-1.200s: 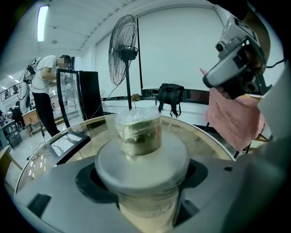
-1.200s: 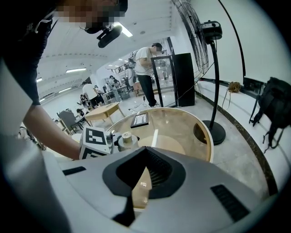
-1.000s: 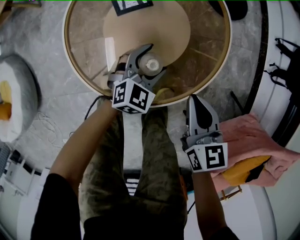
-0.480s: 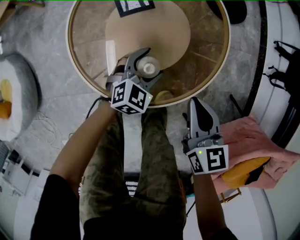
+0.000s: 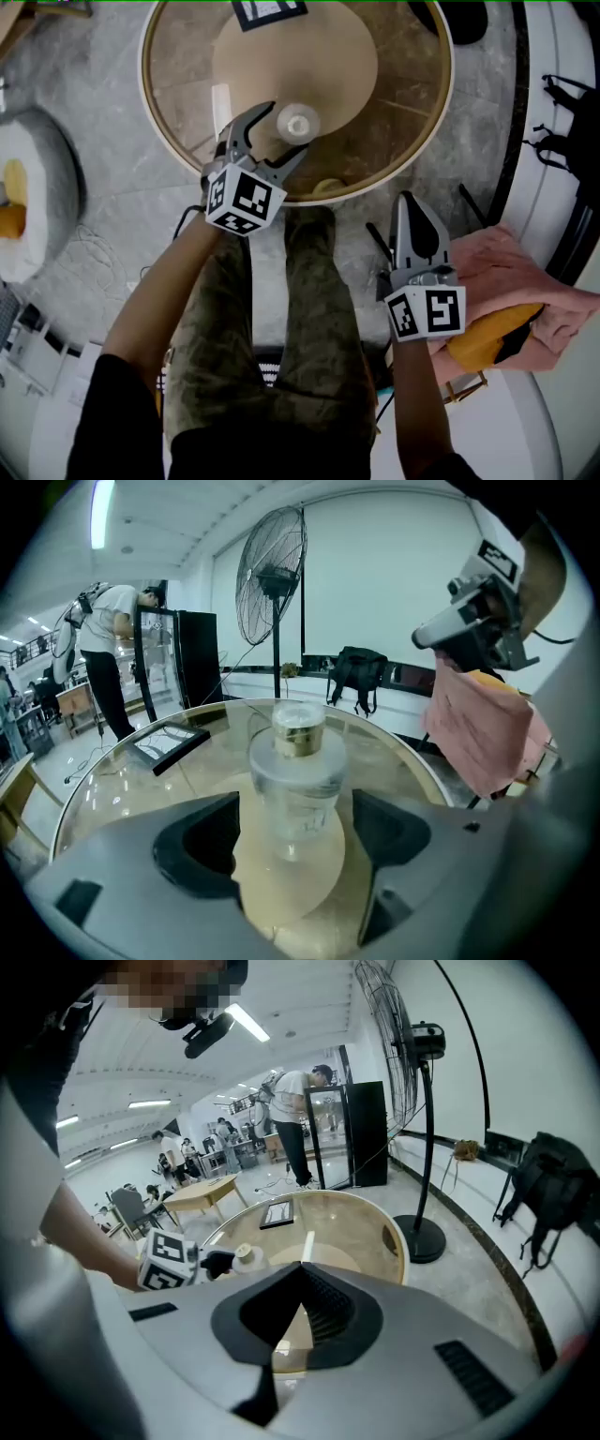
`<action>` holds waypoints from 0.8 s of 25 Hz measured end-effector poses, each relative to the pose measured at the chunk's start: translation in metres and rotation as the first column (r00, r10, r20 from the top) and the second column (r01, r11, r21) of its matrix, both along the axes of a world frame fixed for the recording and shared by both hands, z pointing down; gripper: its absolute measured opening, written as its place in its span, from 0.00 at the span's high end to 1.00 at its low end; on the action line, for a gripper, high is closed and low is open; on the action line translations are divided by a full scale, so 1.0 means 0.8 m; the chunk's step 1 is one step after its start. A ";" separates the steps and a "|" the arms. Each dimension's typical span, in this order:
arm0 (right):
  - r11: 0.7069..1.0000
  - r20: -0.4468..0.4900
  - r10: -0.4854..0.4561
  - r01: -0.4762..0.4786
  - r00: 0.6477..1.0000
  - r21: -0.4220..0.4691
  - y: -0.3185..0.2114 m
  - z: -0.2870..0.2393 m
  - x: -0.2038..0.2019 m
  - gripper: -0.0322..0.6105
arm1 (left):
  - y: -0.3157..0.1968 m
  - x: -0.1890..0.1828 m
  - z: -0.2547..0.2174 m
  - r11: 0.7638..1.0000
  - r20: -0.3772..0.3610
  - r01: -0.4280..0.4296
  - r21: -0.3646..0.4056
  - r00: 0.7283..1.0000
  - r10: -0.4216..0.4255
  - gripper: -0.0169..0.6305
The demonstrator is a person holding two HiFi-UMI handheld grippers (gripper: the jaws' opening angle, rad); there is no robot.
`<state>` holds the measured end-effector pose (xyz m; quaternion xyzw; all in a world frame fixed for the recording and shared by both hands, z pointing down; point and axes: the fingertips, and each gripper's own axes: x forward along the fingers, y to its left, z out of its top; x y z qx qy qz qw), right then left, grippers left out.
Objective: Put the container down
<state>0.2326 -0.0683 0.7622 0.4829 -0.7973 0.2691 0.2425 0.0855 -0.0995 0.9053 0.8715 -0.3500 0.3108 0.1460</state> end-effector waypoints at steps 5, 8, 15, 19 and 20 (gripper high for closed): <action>0.998 -0.027 0.046 -0.045 0.999 0.039 -0.021 -0.052 0.023 0.91 | 0.033 -0.032 -0.059 0.999 -0.047 0.037 -0.040 0.998 -0.039 0.41; 0.994 -0.013 0.092 -0.091 0.996 0.068 -0.037 -0.105 0.024 0.91 | 0.046 -0.047 -0.136 0.993 -0.136 0.099 -0.062 0.985 -0.107 0.41; 0.980 -0.030 0.131 -0.125 0.991 0.152 -0.020 -0.284 -0.003 0.91 | 0.051 -0.066 -0.408 0.984 -0.333 0.171 0.047 0.931 -0.146 0.41; 0.959 0.025 0.154 -0.155 0.988 0.237 -0.035 -0.409 -0.035 0.92 | 0.002 -0.079 -0.557 0.972 -0.426 0.212 0.099 0.892 -0.151 0.44; 0.954 0.043 0.170 -0.175 0.984 0.245 -0.027 -0.437 -0.042 0.91 | 0.006 -0.087 -0.588 0.970 -0.437 0.215 0.113 0.888 -0.145 0.49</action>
